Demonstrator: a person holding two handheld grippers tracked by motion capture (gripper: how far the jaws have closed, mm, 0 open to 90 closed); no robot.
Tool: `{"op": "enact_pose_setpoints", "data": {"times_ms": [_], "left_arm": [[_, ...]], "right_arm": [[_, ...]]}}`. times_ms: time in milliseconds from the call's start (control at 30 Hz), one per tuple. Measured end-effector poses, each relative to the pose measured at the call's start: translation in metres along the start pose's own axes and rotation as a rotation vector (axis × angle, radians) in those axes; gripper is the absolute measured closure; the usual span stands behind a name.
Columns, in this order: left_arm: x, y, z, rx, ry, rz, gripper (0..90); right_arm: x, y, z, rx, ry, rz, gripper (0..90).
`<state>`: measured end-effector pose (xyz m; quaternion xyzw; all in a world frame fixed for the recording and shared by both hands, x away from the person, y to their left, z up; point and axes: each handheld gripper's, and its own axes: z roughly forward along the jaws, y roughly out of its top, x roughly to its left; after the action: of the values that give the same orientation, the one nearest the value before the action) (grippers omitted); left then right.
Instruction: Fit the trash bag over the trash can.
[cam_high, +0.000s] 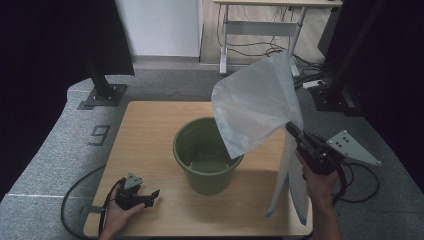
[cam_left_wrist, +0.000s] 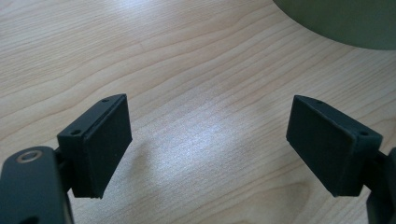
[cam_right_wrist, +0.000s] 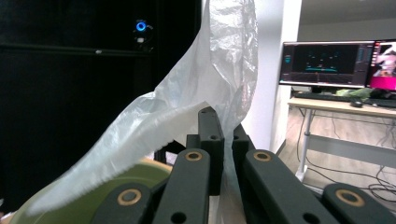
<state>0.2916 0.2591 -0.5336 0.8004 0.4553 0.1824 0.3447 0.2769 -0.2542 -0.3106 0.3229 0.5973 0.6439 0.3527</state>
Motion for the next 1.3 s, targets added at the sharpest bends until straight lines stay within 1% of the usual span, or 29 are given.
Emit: {"op": "enact_pose_setpoints", "data": {"times_ms": [100,133,167,200,233,267,300,333,367,400,433,467,500,567,600,633,667,700,733,767,833,1000,1100,1200,1267,1300], "left_arm": [[0.000,0.000,0.000,0.002,0.000,0.002,13.9],[-0.001,0.000,0.000,0.003,0.000,0.003,13.9],[-0.001,0.000,0.000,0.003,-0.001,0.003,13.9],[-0.001,0.000,0.000,0.003,-0.001,0.003,13.9],[-0.001,0.000,0.000,0.003,0.001,0.002,13.9],[0.000,0.000,0.000,0.002,0.002,0.003,13.9],[0.000,0.000,0.000,0.001,0.002,0.003,13.9],[0.000,0.000,0.000,0.001,0.002,0.003,13.9],[0.000,0.000,-0.001,0.000,0.003,0.002,13.9],[0.000,0.000,-0.001,0.000,0.003,0.002,13.9],[0.000,0.000,-0.001,-0.002,0.004,0.003,13.9],[-0.001,0.001,-0.002,-0.004,0.005,0.006,13.9],[-0.001,0.001,-0.002,-0.004,0.005,0.006,13.9],[-0.003,0.002,-0.003,-0.010,0.013,0.011,14.0],[-0.003,0.002,-0.003,-0.010,0.013,0.011,14.0],[-0.003,0.003,-0.004,-0.017,0.016,0.008,14.1],[-0.003,0.003,-0.004,-0.017,0.016,0.008,14.1],[-0.003,0.004,-0.005,-0.019,0.014,0.008,14.2],[-0.003,0.004,-0.006,-0.022,0.013,0.008,14.2],[-0.003,0.004,-0.006,-0.022,0.013,0.008,14.2],[-0.003,0.004,-0.006,-0.020,0.012,0.009,14.2],[-0.003,0.004,-0.006,-0.020,0.010,0.009,14.3],[-0.003,0.004,-0.005,-0.020,0.010,0.008,14.3],[-0.003,0.003,-0.005,-0.020,0.011,0.009,14.3],[-0.003,0.004,-0.007,-0.024,0.009,0.008,14.3],[-0.004,0.006,-0.011,-0.047,-0.009,-0.008,14.4]], "right_arm": [[0.009,-0.012,0.007,0.039,0.023,-0.006,88.8],[0.012,-0.022,0.012,0.063,0.032,-0.006,88.8],[0.014,-0.027,0.015,0.074,0.042,0.001,88.8],[0.014,-0.027,0.015,0.074,0.042,0.001,88.8],[0.018,-0.038,0.020,0.098,0.056,0.001,88.8],[0.020,-0.042,0.022,0.110,0.067,0.003,88.8],[0.023,-0.047,0.024,0.122,0.079,0.002,88.8],[0.023,-0.047,0.024,0.122,0.079,0.002,88.8],[0.030,-0.056,0.025,0.144,0.110,0.007,88.7],[0.033,-0.058,0.026,0.151,0.121,0.005,88.7],[0.033,-0.058,0.026,0.151,0.121,0.005,88.7],[0.040,-0.064,0.025,0.167,0.134,-0.010,88.7],[0.040,-0.064,0.025,0.167,0.134,-0.010,88.7],[0.045,-0.068,0.024,0.177,0.155,-0.008,88.7],[0.045,-0.068,0.024,0.177,0.155,-0.008,88.7],[0.046,-0.071,0.023,0.184,0.168,0.007,88.7],[0.046,-0.071,0.023,0.184,0.168,0.007,88.7],[0.047,-0.074,0.023,0.190,0.178,0.024,88.7],[0.047,-0.076,0.023,0.193,0.184,0.032,88.7],[0.047,-0.076,0.023,0.193,0.184,0.032,88.7],[0.049,-0.081,0.022,0.207,0.199,0.039,88.7],[0.053,-0.087,0.023,0.225,0.218,0.038,88.7],[0.060,-0.095,0.026,0.249,0.233,0.027,88.7],[0.063,-0.099,0.028,0.259,0.241,0.027,88.7],[0.064,-0.102,0.030,0.264,0.247,0.029,88.6],[0.065,-0.104,0.031,0.267,0.252,0.033,88.6]]}}
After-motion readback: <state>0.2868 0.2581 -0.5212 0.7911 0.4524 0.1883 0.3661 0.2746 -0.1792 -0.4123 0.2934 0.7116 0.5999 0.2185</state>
